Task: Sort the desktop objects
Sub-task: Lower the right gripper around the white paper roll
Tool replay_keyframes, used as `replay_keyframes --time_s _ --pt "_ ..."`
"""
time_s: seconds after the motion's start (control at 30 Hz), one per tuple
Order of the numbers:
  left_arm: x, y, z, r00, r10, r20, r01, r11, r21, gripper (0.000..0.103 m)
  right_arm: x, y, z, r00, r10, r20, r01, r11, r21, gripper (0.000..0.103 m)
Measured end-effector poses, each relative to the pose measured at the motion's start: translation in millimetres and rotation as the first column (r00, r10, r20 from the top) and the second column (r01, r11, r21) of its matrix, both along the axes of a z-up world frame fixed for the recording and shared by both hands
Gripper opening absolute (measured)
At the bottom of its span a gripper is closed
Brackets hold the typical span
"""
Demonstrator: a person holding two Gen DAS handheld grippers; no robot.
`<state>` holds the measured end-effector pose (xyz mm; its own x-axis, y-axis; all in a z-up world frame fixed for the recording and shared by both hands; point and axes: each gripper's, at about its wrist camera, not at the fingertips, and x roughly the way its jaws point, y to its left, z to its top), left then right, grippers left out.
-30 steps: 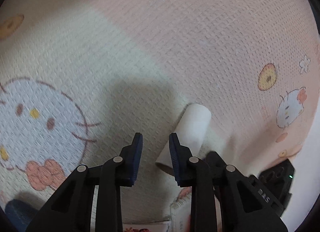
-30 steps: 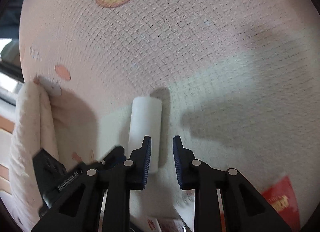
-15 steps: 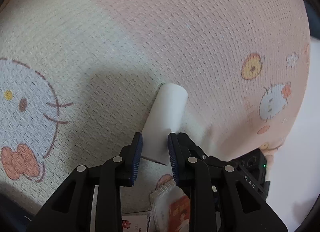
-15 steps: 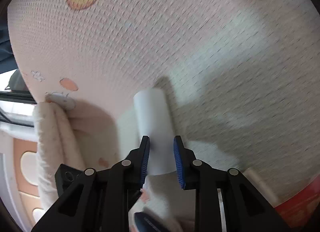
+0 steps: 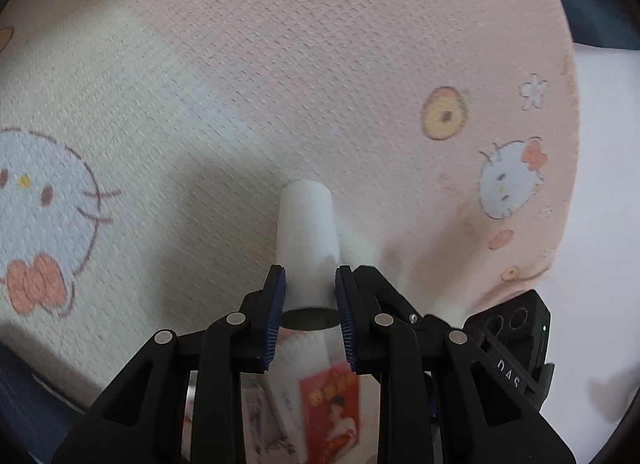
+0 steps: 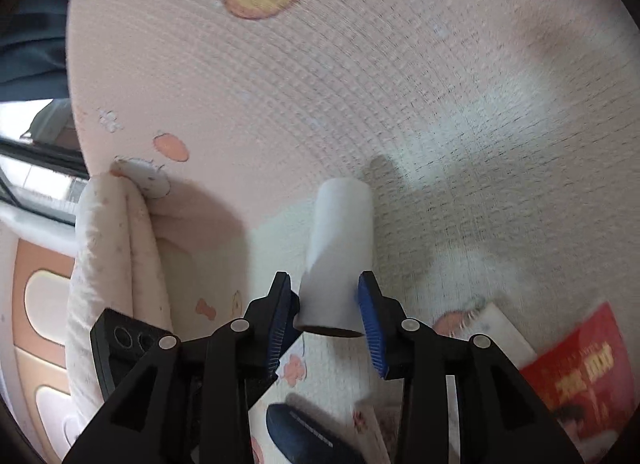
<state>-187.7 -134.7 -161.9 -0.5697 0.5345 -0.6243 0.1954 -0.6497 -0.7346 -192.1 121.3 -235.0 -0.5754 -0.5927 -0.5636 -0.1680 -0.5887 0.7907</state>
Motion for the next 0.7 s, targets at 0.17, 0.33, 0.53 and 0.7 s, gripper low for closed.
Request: replay_keyframes --time_s 0.17,0.33,0.53,0.7 --pt "23 10 8 1.000 -0.021 -0.009 0.022 0.999 0.047 0.027 30 8 19 1.000 0.016 -0.010 -0.016 0.999 0.045 0.032" --pt "51 30 20 0.997 -0.076 -0.026 0.077 0.995 0.064 0.026 73 22 37 1.000 0.005 -0.016 -0.004 0.996 0.094 0.030" --pt "97 52 18 0.993 -0.118 -0.005 0.118 0.991 0.070 0.026 124 27 52 0.999 0.039 -0.010 -0.036 0.980 0.197 0.030" --pt "127 77 -2 0.975 -0.213 0.063 0.199 0.963 0.184 0.007 157 24 51 0.994 0.113 0.011 -0.112 0.965 0.238 0.020"
